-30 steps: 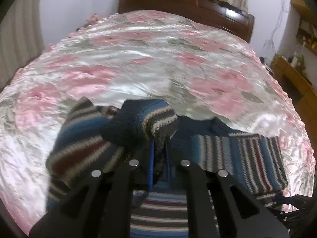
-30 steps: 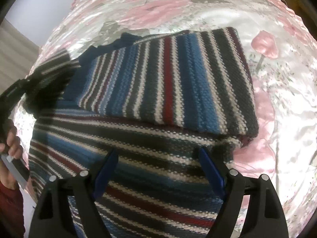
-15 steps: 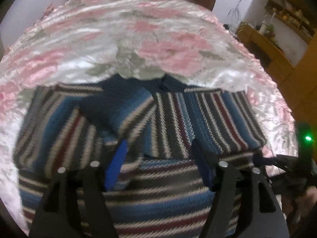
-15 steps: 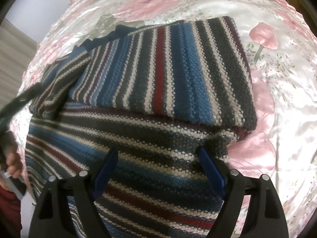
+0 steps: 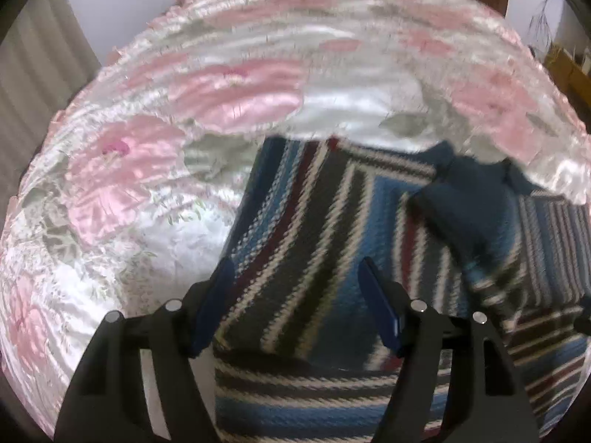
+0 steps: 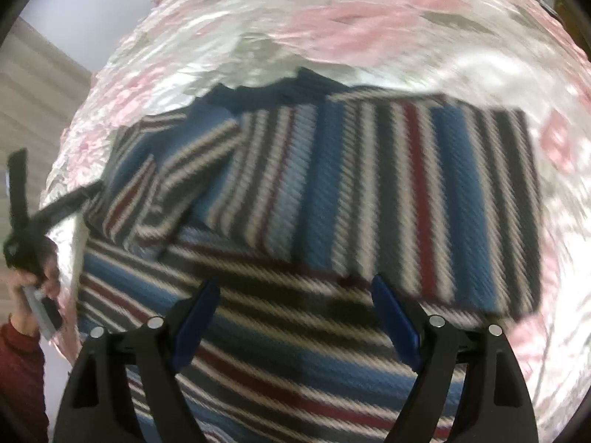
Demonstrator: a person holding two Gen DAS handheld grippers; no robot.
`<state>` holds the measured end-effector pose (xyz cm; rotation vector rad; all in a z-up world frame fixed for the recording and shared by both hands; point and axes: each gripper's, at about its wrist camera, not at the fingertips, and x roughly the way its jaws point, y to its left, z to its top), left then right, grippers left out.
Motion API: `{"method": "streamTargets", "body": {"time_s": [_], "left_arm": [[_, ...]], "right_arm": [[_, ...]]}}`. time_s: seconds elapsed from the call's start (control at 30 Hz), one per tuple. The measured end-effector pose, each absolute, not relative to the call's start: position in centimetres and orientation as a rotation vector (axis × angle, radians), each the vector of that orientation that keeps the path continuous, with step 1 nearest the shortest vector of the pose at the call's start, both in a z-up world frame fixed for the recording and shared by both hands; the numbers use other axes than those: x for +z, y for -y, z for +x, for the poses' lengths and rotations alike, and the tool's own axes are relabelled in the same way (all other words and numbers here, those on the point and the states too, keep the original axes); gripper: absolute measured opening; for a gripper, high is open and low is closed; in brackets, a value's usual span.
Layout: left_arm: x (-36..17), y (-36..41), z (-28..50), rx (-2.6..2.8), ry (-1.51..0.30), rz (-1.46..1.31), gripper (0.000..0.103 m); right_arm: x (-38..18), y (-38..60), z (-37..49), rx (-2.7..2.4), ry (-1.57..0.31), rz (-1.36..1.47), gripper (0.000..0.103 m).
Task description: Fold small clothes
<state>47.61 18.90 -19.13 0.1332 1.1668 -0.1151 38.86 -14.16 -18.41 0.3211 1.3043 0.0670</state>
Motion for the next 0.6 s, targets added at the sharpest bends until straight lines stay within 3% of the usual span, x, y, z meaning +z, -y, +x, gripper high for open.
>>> {"method": "streamTargets", "body": {"time_s": [0.17,0.3,0.6], "left_arm": [[-20.6,-19.7,47.7,-0.151,-1.207,0.084,0.066],[-20.5,-19.8,48.0,-0.174,-1.211,0.065,0.066],[-19.9,-21.2,48.7,-0.210,-1.240,-0.013,0.066]], "right_arm": [[-18.0,10.5,41.7,0.100,-1.294,0.278,0.083],[-17.2,7.2,42.5,0.176,-1.278,0.213,0.073],[-18.6,1.7,45.6,0.272,-1.330,0.173,0.067]]}}
